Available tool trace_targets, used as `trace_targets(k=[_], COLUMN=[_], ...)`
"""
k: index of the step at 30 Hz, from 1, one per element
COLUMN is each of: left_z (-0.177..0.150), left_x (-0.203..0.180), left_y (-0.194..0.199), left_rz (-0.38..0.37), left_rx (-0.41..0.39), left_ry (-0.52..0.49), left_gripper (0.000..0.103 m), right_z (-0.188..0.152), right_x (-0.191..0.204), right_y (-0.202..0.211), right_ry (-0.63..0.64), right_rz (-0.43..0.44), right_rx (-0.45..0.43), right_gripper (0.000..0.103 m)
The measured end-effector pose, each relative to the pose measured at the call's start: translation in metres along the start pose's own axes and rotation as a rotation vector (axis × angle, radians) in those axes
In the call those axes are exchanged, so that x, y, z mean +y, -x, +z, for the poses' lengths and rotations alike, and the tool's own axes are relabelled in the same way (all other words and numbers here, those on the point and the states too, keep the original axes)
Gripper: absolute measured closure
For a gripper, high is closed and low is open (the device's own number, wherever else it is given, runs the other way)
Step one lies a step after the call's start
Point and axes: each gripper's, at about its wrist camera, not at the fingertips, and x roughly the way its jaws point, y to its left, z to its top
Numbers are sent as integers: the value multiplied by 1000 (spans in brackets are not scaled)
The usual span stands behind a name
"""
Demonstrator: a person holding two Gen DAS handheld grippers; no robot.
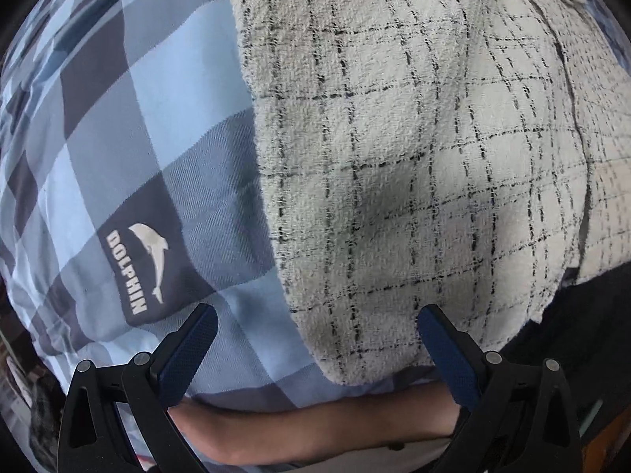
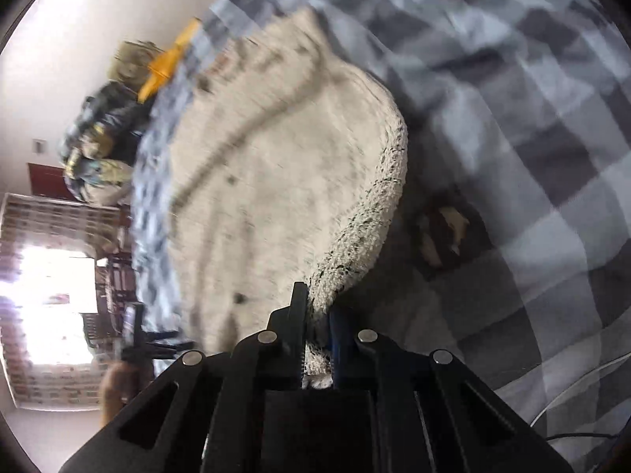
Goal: Fold small clothes
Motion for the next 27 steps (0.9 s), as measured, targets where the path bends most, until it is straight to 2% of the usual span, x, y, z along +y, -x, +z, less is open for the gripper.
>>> trace_targets(k=[2, 5, 7, 8, 9, 10, 12, 14, 16, 17, 18, 21, 22, 24, 27], left_z=[-2, -4, -5, -6, -6, -8, -11, -15, -19, -22, -24, -31, -33, -39, -31], left_x=[2, 1, 1, 1, 2, 1, 2, 6, 8, 8, 7, 9, 11, 15, 25], left_y=[-9, -33, -43, -44, -46, -45, -42, -40, -35, -31, -26, -12, -7, 4, 32], left_rz=[-31, -47, -36, -40, -48, -62, -63, -72, -101, -122, -146, -217, -241, -302, -338], left_rx=[24, 78, 94, 90, 85, 75, 58, 36, 13, -6, -24, -83, -104, -151, -213], left_ry=[5, 11, 4, -2, -7, -13, -21, -14, -6, -10, -13, -14, -9, -2, -8], left_gripper=[5, 27, 32, 40, 53, 60, 82, 92, 94, 95, 96, 97, 97, 97, 97], right_z=[2, 0, 0, -1, -1, -1, 1, 0, -1, -3, -6, -15, -20, -26, -31], right_x=[17, 30, 52, 58, 64, 69, 72, 59, 36, 18, 4, -51, -76, -100, -123], right_y=[15, 36, 44, 46, 50, 53, 42, 27, 8, -7, -17, -46, -60, -77, -102], right_ry=[12, 25, 32, 47, 72, 106, 125, 110, 67, 33, 5, -90, -143, -197, -184], right_rz=[19, 56, 85, 89, 78, 33, -29, -61, -181, -237, -264, -311, -288, -250, -243], right_rx=[-43, -102, -151, -170, -182, -188, -164, -105, -31, 6, 22, 65, 103, 143, 195], right_gripper=[98, 99, 100, 100, 100, 100, 100, 98, 77, 48, 34, 34, 34, 34, 34])
